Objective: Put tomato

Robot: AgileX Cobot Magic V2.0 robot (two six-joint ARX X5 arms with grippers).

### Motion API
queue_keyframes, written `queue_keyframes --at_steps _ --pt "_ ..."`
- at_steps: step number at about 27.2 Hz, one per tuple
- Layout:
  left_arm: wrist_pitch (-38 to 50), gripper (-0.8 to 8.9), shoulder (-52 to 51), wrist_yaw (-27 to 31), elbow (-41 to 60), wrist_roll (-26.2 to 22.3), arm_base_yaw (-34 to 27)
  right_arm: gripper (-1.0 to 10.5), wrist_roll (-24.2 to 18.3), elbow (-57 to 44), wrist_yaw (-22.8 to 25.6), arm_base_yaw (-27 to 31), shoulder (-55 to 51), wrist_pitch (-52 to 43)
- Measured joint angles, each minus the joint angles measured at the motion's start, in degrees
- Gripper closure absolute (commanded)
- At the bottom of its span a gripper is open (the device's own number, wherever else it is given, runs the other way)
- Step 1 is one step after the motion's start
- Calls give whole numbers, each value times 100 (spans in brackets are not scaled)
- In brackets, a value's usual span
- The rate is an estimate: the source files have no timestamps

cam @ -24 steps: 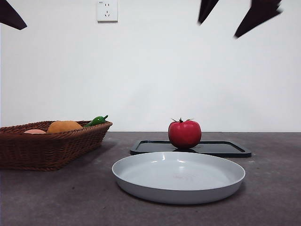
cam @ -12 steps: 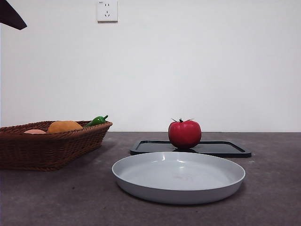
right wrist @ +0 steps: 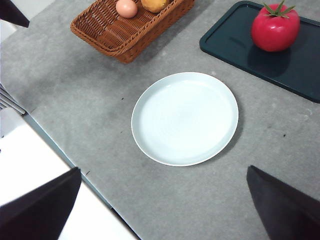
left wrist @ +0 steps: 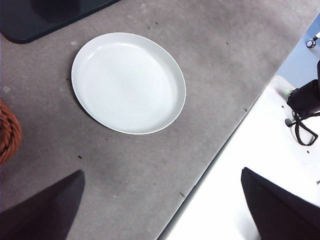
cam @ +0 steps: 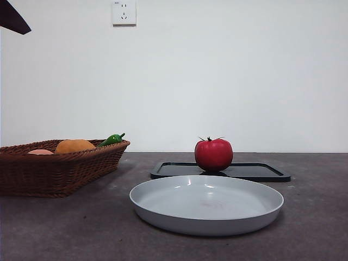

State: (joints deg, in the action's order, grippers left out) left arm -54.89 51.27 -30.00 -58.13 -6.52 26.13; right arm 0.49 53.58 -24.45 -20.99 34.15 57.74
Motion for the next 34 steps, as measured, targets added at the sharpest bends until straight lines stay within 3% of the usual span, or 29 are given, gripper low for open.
queue_keyframes --at_steps 4,13,14,34 --pt "0 344 0 0 0 0 0 504 0 0 0 0 0 -44" --pt "0 796 0 0 0 0 0 905 2 0 0 0 0 -55" --pt "2 806 0 0 0 0 0 941 2 0 0 0 0 -55" --pt "2 806 0 0 0 0 0 940 0 -2 11 0 0 -184"
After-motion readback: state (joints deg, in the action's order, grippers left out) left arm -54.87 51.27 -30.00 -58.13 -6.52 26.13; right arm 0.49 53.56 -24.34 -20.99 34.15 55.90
